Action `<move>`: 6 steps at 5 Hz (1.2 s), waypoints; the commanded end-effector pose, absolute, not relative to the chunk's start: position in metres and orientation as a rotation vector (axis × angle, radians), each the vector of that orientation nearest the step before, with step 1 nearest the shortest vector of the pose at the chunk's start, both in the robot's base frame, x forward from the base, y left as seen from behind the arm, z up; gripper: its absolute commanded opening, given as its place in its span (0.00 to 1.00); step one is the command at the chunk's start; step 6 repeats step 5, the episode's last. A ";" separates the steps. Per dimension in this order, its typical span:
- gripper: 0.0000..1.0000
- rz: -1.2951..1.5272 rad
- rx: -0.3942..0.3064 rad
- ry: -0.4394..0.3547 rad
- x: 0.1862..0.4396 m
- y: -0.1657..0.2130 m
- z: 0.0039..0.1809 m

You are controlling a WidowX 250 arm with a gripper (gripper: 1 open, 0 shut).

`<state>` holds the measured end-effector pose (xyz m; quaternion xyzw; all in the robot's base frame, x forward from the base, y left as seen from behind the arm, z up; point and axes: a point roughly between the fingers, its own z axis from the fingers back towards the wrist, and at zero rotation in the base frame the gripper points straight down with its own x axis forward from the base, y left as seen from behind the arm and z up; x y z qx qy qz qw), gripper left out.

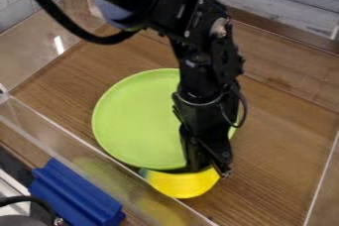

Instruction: Put the banana in the green plate

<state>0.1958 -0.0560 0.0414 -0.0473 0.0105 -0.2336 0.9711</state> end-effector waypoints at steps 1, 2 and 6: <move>0.00 -0.454 -0.097 -0.025 0.200 -0.055 0.051; 0.00 -0.448 -0.097 -0.028 0.200 -0.054 0.051; 0.00 -0.431 -0.096 -0.036 0.199 -0.053 0.052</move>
